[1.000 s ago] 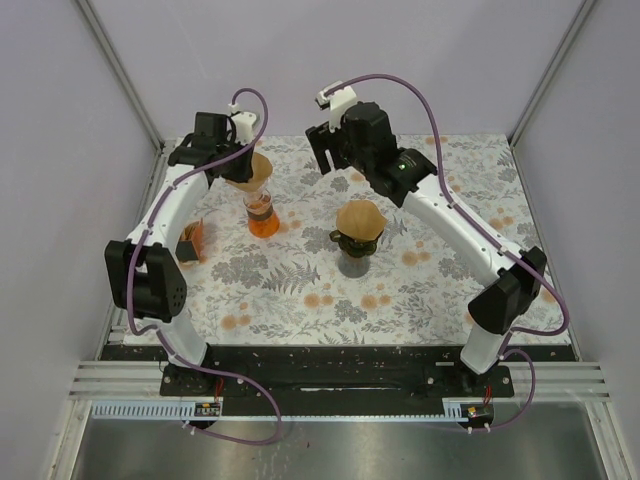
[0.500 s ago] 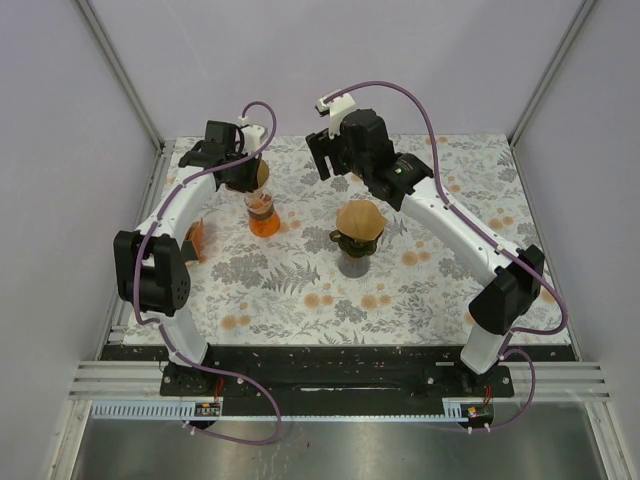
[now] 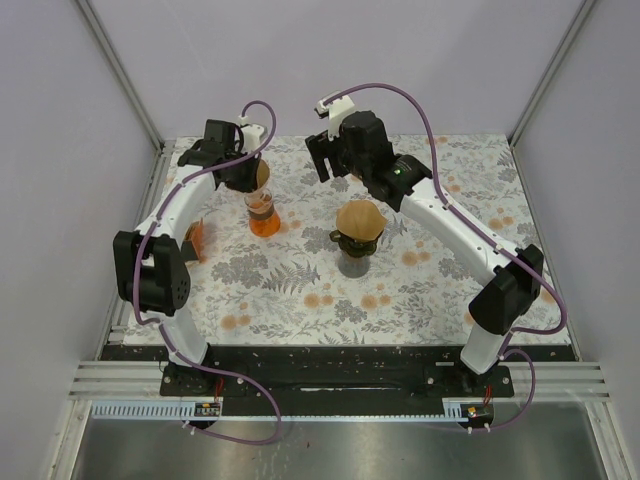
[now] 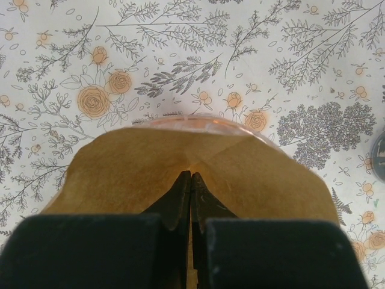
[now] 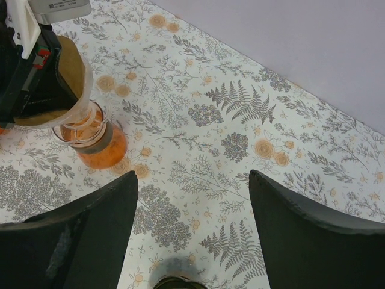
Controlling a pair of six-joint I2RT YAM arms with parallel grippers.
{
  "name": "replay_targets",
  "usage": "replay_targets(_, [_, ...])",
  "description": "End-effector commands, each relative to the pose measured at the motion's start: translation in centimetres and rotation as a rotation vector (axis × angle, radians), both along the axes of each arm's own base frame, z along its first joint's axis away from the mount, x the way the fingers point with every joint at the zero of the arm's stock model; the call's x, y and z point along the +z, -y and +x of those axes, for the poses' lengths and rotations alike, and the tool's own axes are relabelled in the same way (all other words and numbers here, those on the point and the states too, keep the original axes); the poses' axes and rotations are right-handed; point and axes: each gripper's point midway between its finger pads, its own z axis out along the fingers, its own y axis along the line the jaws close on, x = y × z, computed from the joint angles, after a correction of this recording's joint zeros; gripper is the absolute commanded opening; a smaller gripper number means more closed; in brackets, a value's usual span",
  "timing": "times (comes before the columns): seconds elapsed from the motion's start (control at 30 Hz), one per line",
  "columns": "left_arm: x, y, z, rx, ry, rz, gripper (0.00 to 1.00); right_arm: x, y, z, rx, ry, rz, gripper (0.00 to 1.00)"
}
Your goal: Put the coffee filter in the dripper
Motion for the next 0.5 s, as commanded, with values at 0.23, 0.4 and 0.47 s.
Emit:
replay_targets(0.23, [6.9,0.7,0.2,-0.049,0.139,-0.027,0.03,2.6,0.3,-0.1,0.004,0.055,0.053,0.82])
replay_targets(0.4, [7.7,0.6,0.0,-0.049,0.152,-0.025,0.04,2.6,0.4,-0.2,0.006,0.055,0.051,0.83])
replay_targets(0.47, [8.3,0.6,0.1,-0.05,0.166,-0.024,0.07,2.6,0.4,-0.1,0.004,0.056,0.052,0.83])
